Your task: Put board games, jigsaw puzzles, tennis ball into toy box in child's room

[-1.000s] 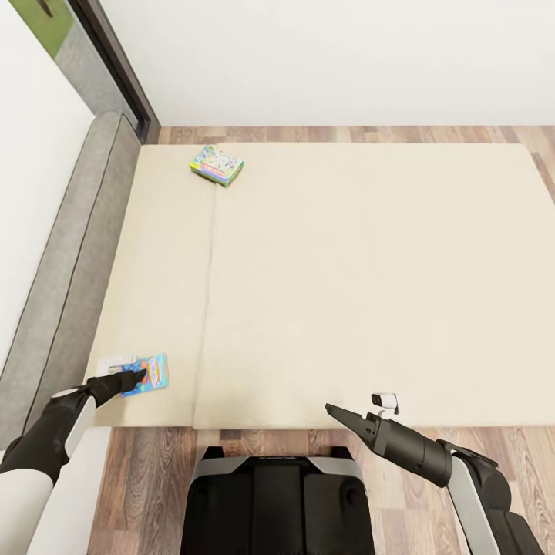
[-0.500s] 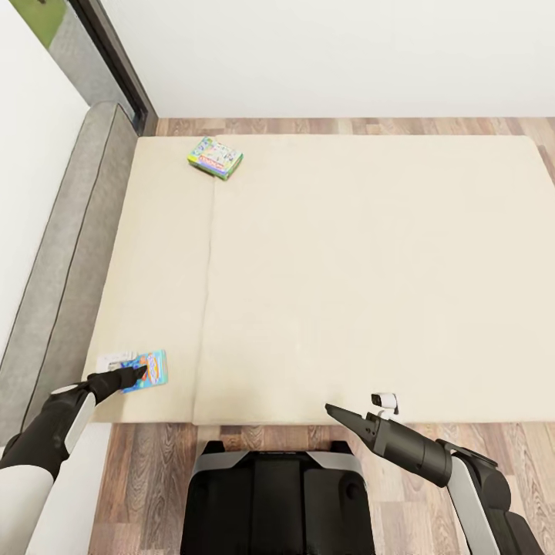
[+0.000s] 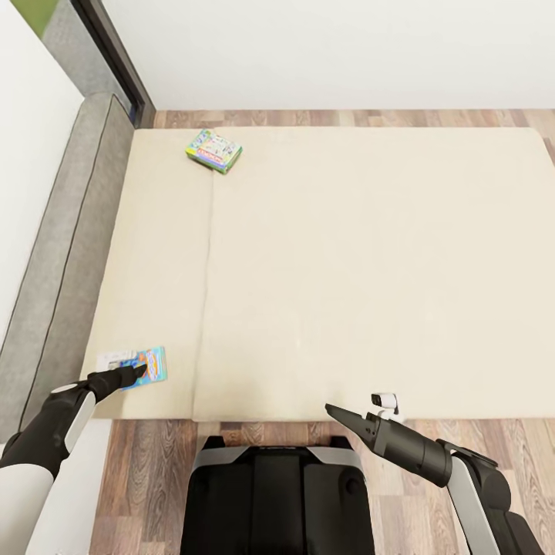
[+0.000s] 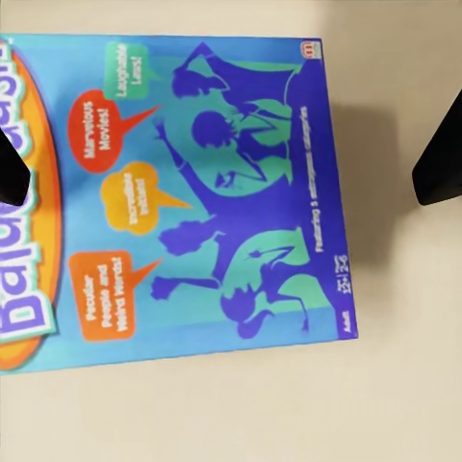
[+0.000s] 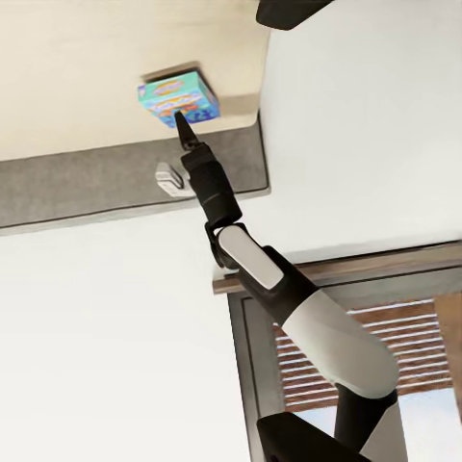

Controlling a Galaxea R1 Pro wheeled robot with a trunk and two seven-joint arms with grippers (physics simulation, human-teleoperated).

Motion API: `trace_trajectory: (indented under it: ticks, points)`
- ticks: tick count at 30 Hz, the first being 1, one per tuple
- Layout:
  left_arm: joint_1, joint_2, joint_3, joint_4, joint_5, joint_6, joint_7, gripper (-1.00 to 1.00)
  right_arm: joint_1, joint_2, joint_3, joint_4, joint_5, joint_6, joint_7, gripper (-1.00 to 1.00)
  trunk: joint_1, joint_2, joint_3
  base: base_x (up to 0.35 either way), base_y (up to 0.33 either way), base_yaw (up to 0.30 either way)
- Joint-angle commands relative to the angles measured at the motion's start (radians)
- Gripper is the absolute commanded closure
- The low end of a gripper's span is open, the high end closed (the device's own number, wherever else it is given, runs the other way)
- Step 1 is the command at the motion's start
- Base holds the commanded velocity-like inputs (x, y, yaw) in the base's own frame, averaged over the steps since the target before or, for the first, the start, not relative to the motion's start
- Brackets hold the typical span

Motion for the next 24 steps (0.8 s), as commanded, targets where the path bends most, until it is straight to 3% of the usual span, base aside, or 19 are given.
trace_trajectory:
  ticks: [1,24]
  points:
    - [-0.001,0.0,0.002,-0.001,0.009,0.008,-0.003,-1.0,0.0,0.0,0.0,0.0,-0.002,0.005,0.001,-1.0,0.001,-0.002,-0.002,0.0,0.0,0.0]
    - [-0.019,0.001,0.003,-0.001,0.01,0.01,-0.007,-1.0,0.0,0.0,0.0,0.0,-0.002,0.005,-0.01,-1.0,0.001,-0.002,-0.02,0.0,0.0,0.0]
